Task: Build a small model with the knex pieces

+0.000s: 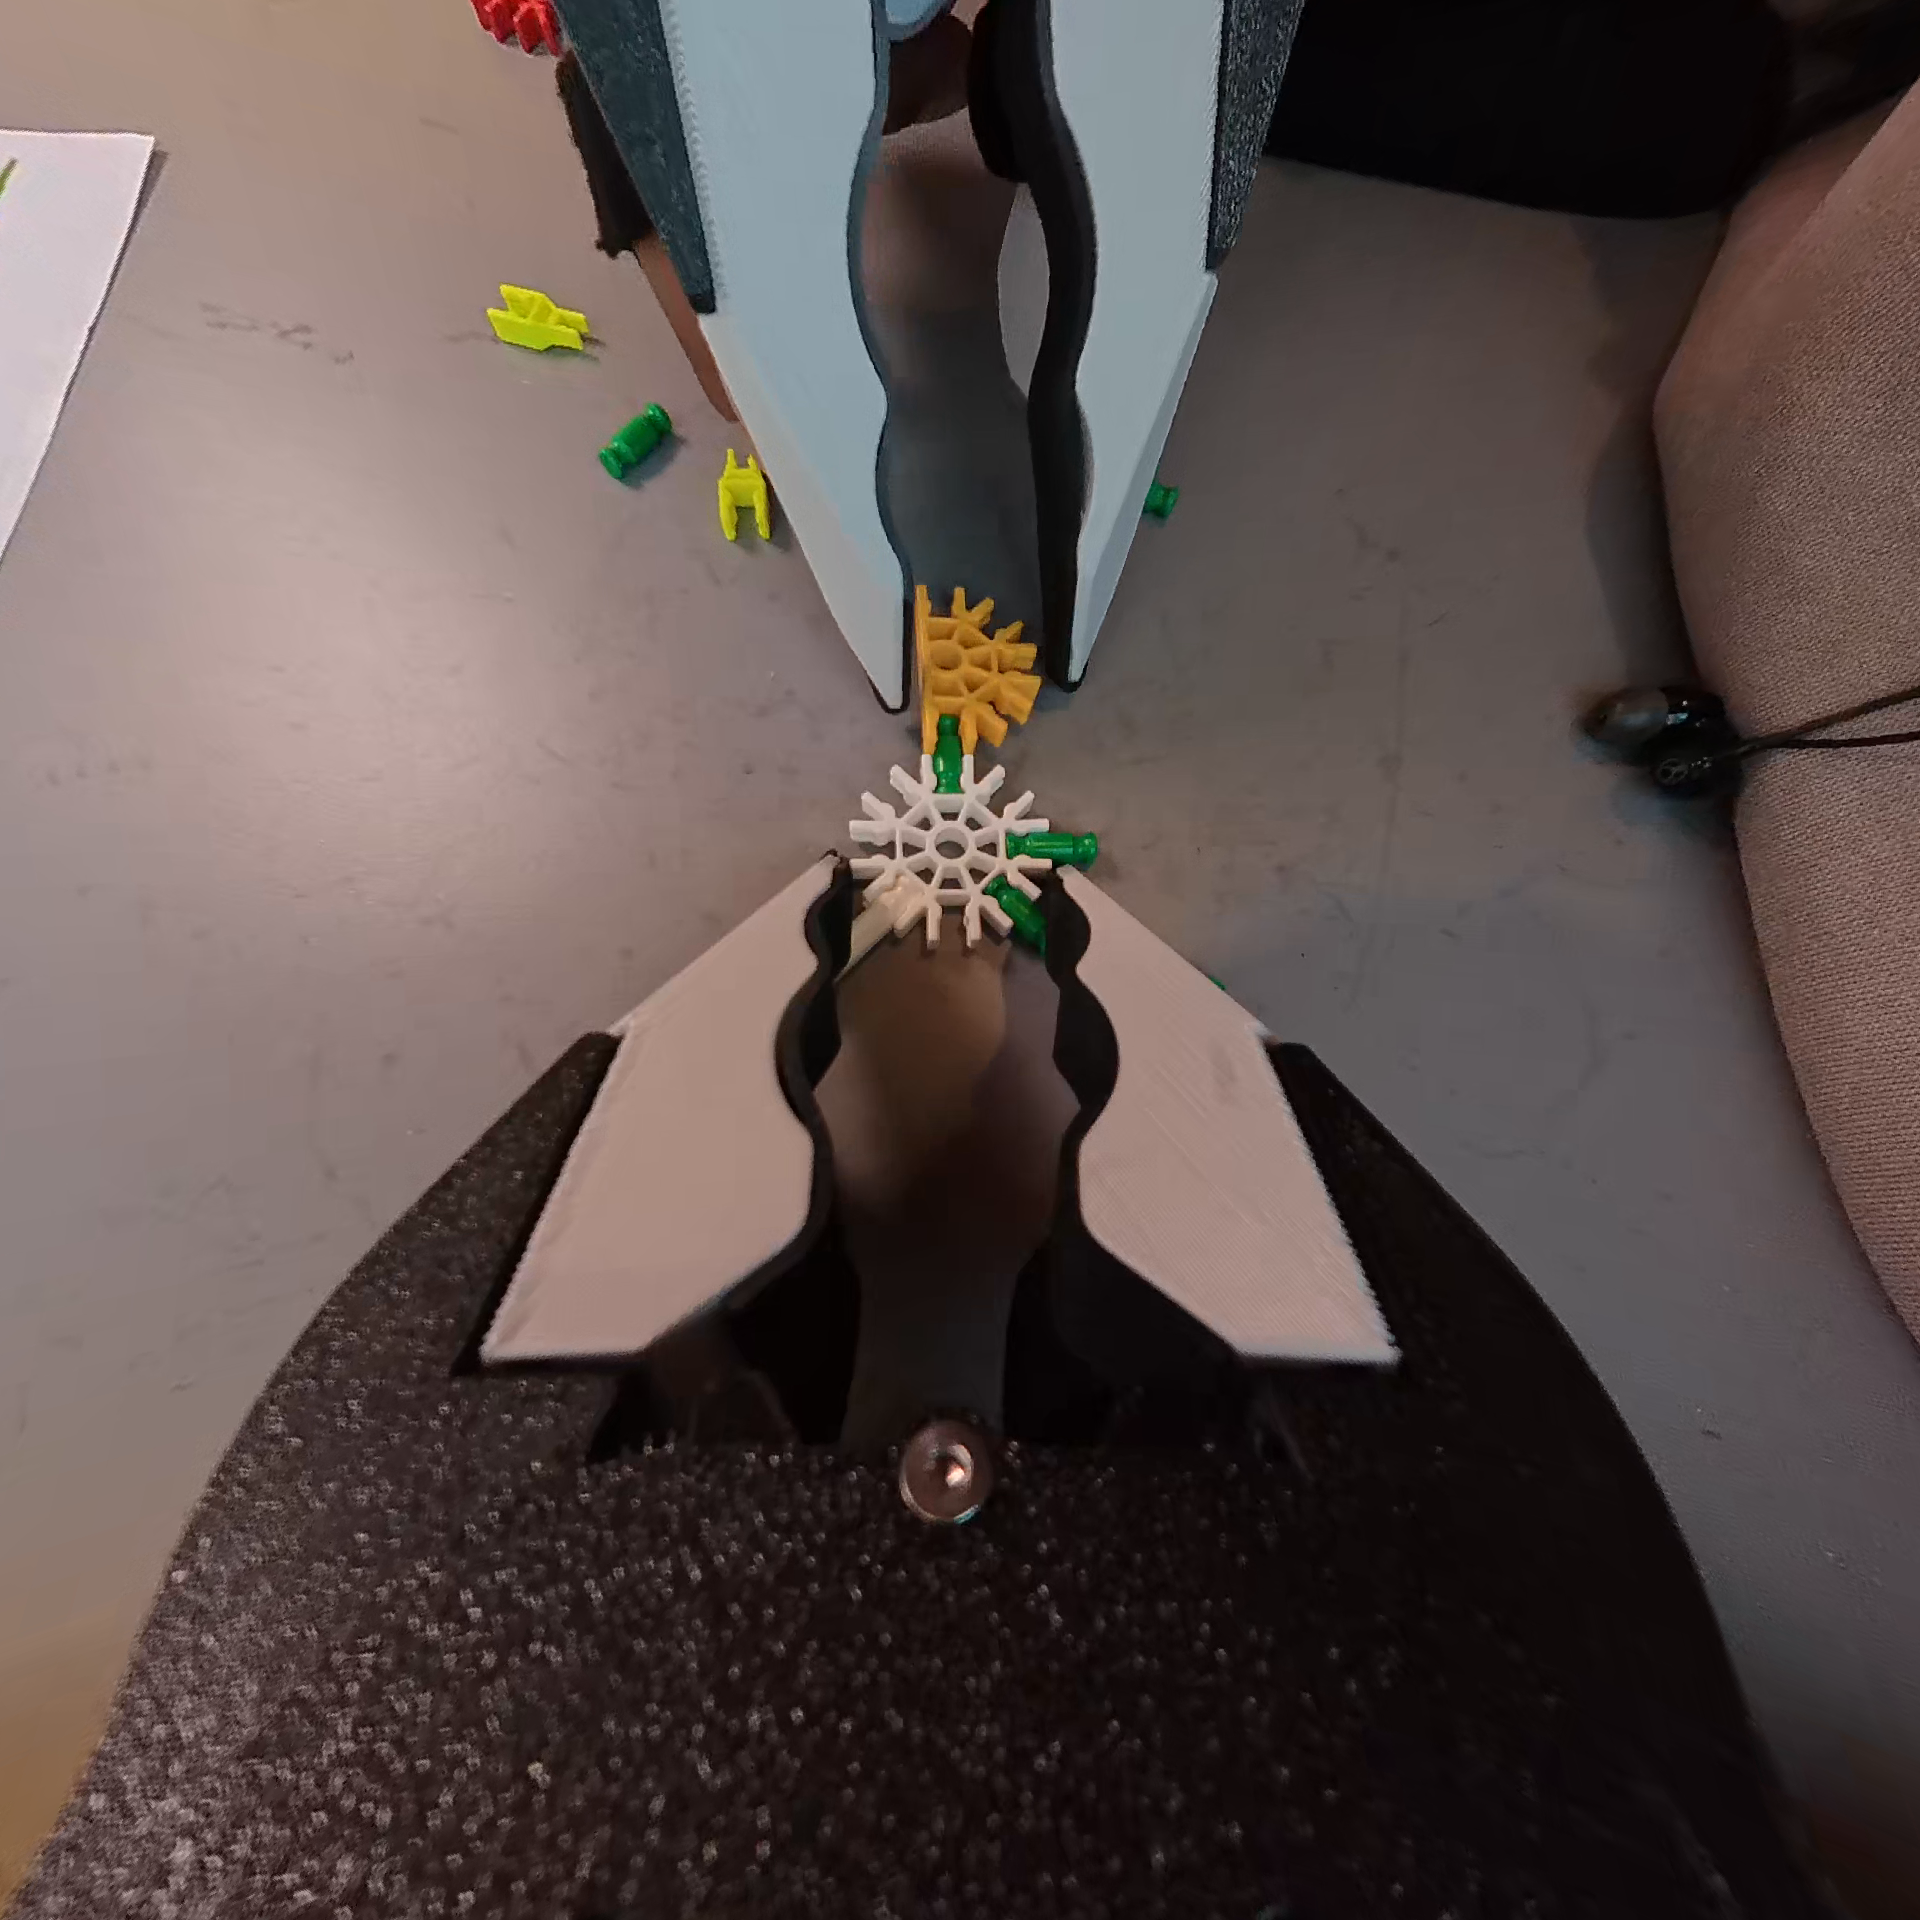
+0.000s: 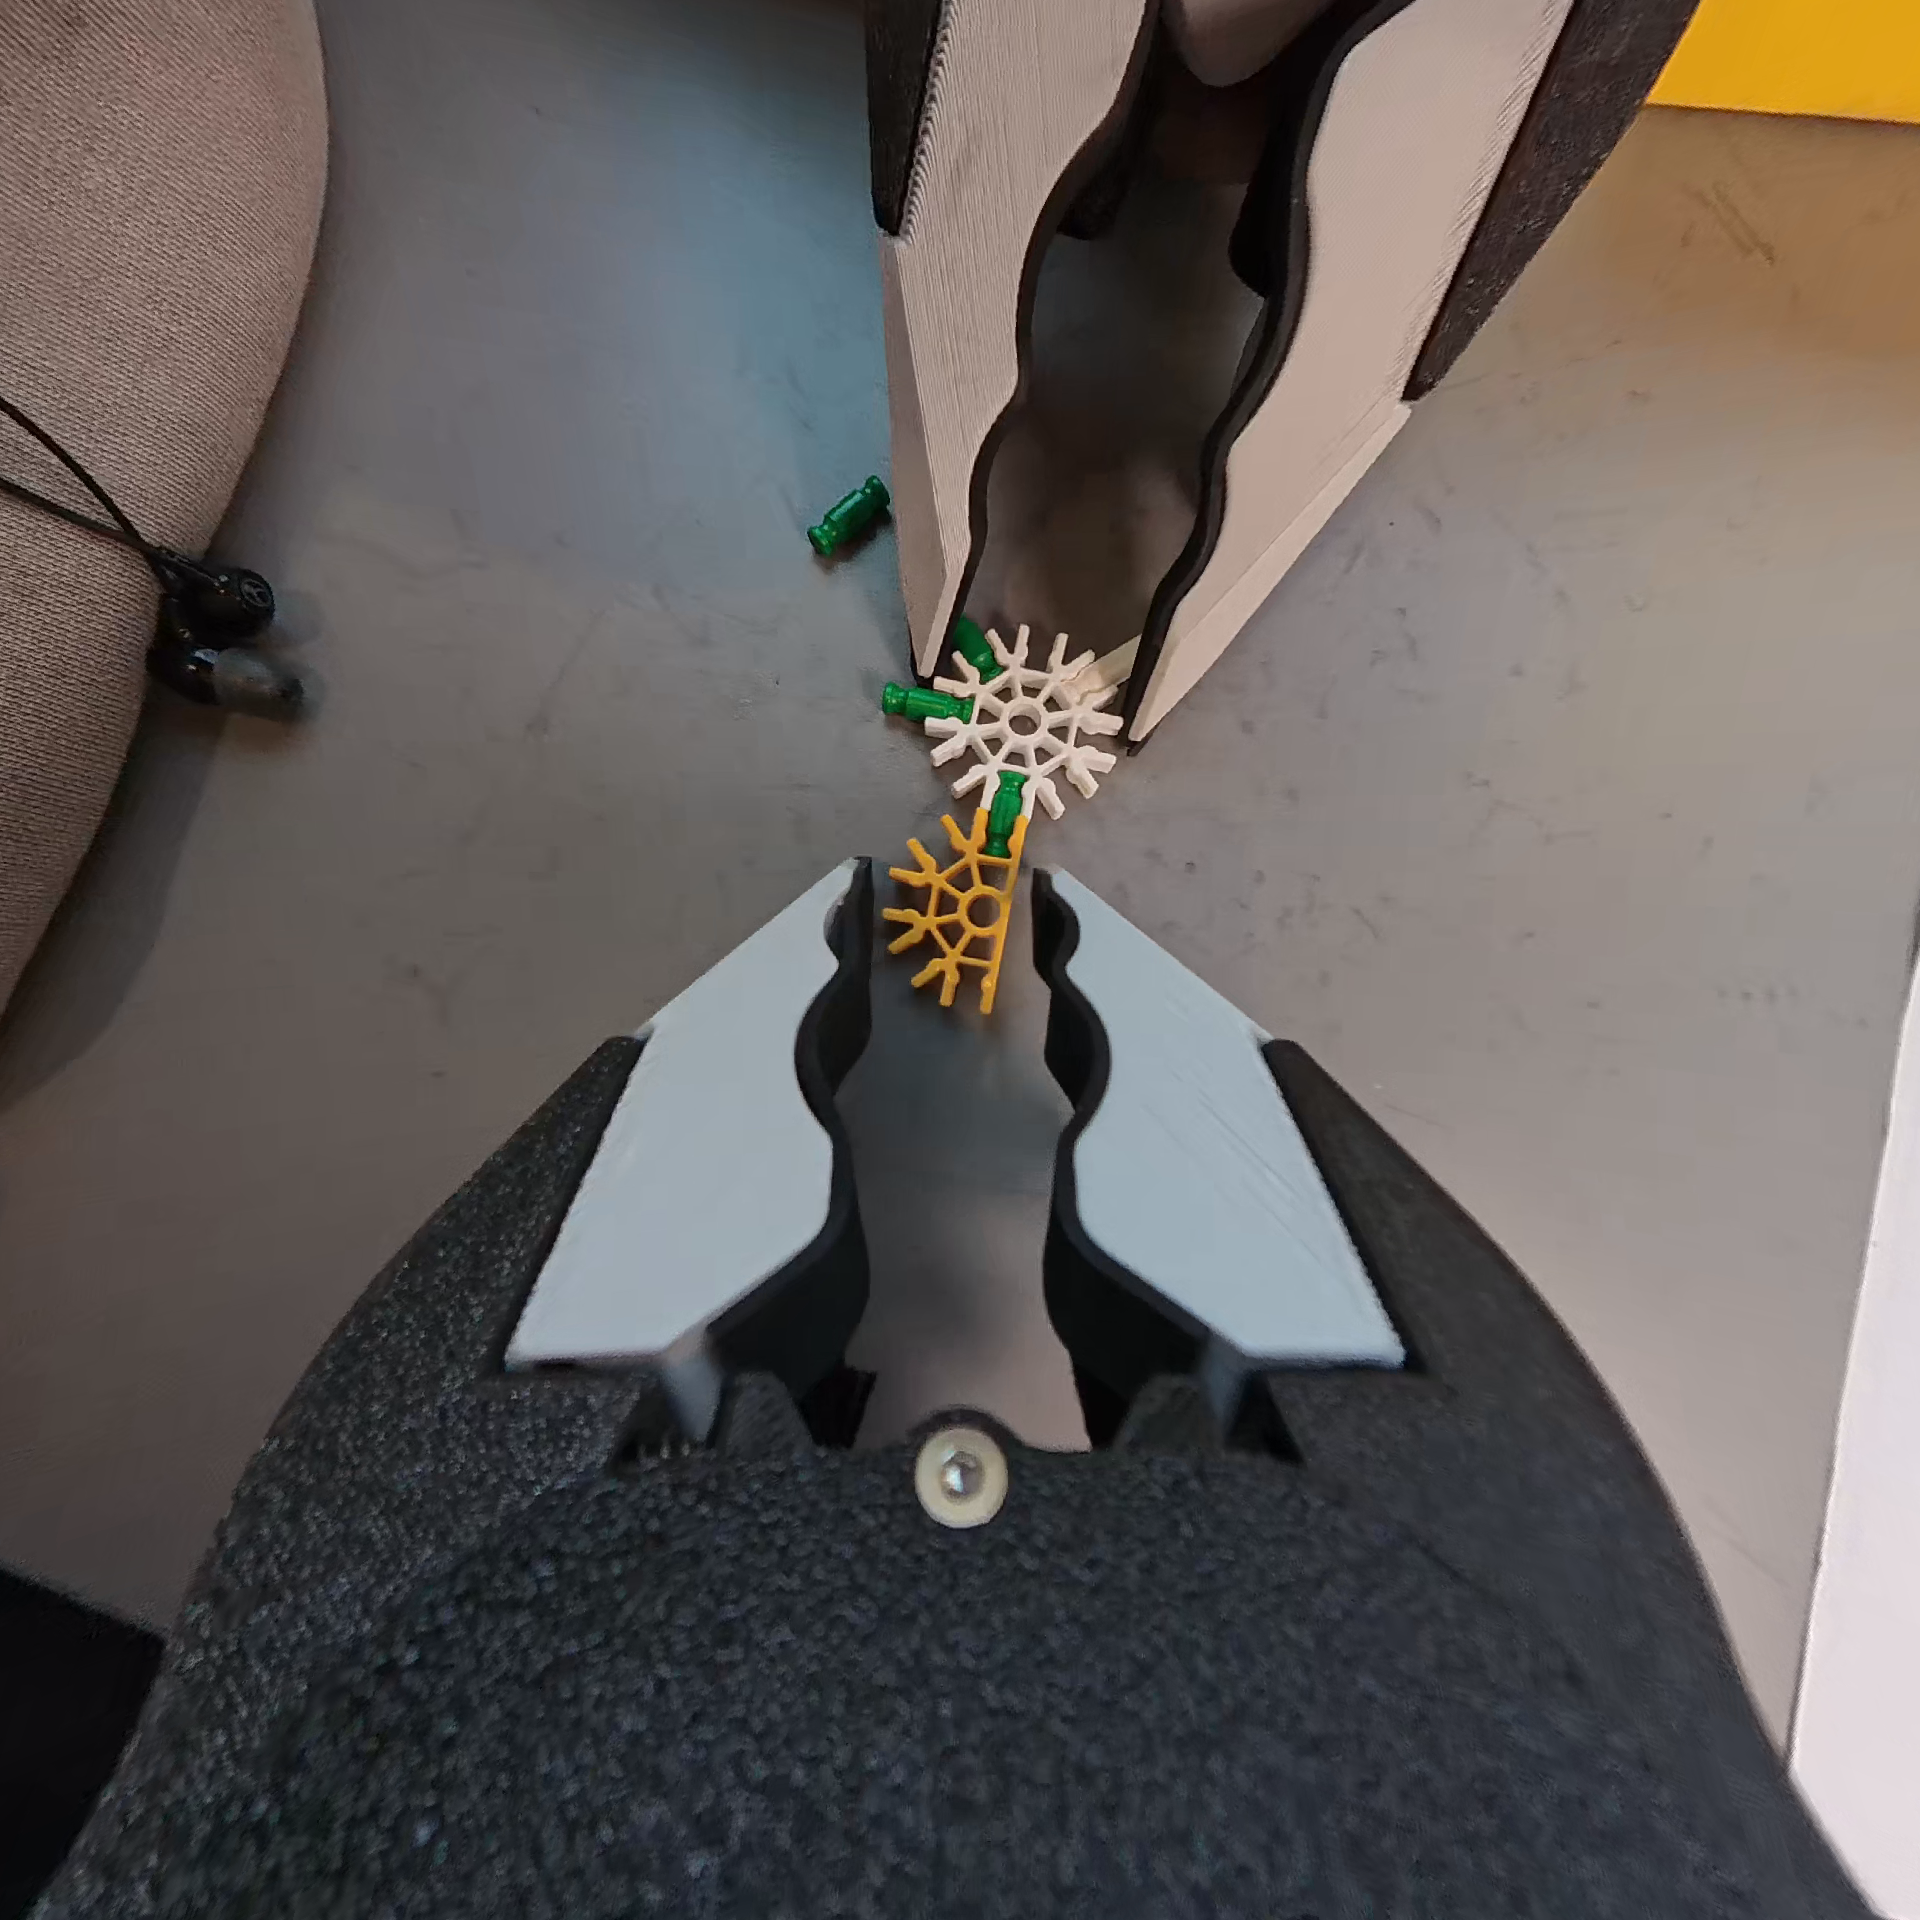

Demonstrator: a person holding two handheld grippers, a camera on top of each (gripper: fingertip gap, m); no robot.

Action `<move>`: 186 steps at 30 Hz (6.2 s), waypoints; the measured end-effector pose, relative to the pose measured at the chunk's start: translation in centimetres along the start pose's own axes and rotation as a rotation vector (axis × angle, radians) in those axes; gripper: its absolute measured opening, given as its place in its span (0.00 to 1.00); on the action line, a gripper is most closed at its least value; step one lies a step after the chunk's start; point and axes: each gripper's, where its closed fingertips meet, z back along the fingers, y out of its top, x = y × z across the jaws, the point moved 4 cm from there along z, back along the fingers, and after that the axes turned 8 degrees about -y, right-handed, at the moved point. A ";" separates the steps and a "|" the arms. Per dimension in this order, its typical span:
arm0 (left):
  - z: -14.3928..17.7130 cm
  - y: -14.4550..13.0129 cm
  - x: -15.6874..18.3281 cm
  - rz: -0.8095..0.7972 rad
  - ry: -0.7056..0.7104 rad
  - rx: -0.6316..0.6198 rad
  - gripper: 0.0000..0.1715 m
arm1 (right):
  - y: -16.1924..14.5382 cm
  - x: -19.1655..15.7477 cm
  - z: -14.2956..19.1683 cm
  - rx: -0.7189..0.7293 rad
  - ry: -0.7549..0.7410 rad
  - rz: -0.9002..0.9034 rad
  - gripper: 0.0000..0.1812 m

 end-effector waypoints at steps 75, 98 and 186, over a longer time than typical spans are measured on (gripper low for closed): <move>2.9 -1.5 3.7 0.009 -0.115 -0.009 0.17 | -1.3 0.1 0.5 0.009 -0.230 -0.277 0.13; 4.2 -2.8 -2.7 0.194 0.333 -0.065 0.04 | -4.9 3.0 2.8 -0.020 -0.336 -0.370 0.09; -0.6 0.3 2.0 0.116 0.079 -0.009 0.06 | 0.6 0.4 0.2 -0.420 -0.007 -0.219 0.00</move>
